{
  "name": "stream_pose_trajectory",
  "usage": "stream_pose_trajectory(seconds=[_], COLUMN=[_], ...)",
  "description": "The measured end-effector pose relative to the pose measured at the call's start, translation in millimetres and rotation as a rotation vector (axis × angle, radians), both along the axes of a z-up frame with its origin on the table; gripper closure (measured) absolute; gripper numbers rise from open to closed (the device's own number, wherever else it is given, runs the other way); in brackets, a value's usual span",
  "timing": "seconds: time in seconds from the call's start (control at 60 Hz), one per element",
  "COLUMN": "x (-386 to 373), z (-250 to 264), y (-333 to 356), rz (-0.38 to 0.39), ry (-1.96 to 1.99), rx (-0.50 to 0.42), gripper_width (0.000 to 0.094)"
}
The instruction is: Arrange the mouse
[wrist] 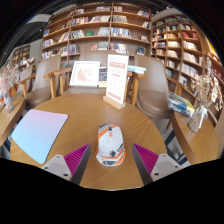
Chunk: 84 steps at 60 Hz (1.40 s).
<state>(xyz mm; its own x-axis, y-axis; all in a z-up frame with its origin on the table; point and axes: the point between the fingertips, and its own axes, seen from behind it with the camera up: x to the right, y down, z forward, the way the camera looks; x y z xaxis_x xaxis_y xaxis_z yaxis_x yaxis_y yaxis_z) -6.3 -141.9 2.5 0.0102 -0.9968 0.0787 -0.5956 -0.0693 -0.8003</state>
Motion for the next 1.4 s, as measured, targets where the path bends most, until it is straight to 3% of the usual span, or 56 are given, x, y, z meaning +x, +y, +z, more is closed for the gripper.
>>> stream_pose_trajectory(seconds=[0.483, 0.533, 0.55, 0.567, 0.583, 0.667, 0.85, 1.033, 1.133, 1.267, 1.4], x=[44, 45, 45, 46, 46, 42, 37, 34, 44, 51, 49], z=[-16, -16, -16, -16, -16, -15, 75, 144, 127, 65, 14], y=[0, -1, -1, 2, 0, -4, 32, 145, 205, 262, 286], rz=[-0.018, -0.020, -0.017, -0.005, -0.011, -0.045, -0.011, 0.113, 0.149, 0.178, 0.161], ry=[0.046, 0.046, 0.047, 0.048, 0.049, 0.076, -0.047, -0.102, -0.070, 0.031, 0.100], rx=[0.069, 0.068, 0.067, 0.070, 0.068, 0.055, 0.057, 0.113, 0.099, 0.095, 0.097], gripper_width=[0.0104, 0.0216, 0.0283, 0.0418, 0.0471, 0.0498, 0.0499, 0.0499, 0.0499, 0.0500, 0.0500])
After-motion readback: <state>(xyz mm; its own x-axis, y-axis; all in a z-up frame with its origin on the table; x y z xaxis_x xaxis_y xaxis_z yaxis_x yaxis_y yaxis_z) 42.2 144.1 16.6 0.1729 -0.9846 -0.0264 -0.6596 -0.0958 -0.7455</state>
